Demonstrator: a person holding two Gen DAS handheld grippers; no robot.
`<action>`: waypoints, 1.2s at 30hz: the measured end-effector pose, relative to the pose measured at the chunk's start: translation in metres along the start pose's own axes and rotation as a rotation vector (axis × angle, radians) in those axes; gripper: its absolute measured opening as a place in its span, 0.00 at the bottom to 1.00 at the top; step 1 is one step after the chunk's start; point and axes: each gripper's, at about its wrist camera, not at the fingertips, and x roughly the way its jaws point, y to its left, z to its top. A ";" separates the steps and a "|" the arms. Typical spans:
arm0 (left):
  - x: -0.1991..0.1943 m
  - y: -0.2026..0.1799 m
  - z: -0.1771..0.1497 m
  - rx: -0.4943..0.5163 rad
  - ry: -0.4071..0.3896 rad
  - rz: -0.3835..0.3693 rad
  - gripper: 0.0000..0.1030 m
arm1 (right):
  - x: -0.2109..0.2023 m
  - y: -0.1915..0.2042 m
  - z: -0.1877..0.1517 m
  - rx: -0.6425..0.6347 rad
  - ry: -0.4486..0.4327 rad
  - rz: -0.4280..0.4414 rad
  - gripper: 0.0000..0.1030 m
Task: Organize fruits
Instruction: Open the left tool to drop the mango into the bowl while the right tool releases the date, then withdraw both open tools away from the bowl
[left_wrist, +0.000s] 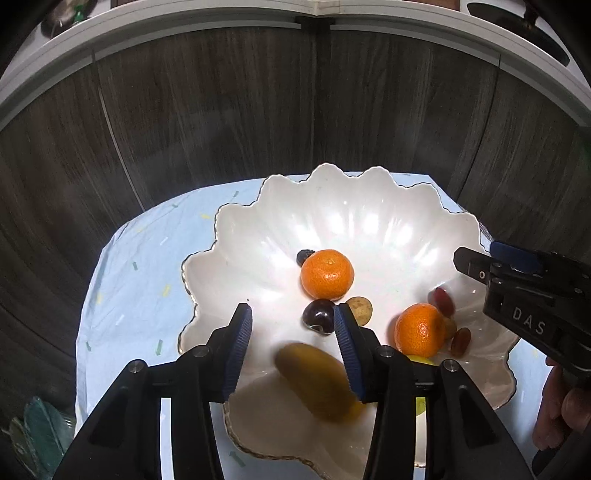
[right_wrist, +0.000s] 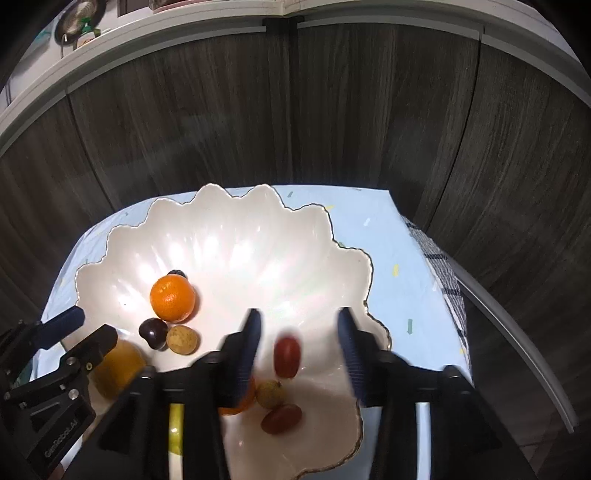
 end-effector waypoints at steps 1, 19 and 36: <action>0.000 0.001 0.000 -0.002 0.001 0.001 0.45 | -0.001 0.000 0.000 0.001 -0.001 -0.002 0.57; -0.044 0.008 -0.005 -0.019 -0.047 0.066 0.89 | -0.042 0.002 -0.007 -0.003 -0.051 -0.007 0.79; -0.095 0.006 -0.018 -0.032 -0.094 0.077 0.92 | -0.095 0.004 -0.020 0.003 -0.110 0.003 0.79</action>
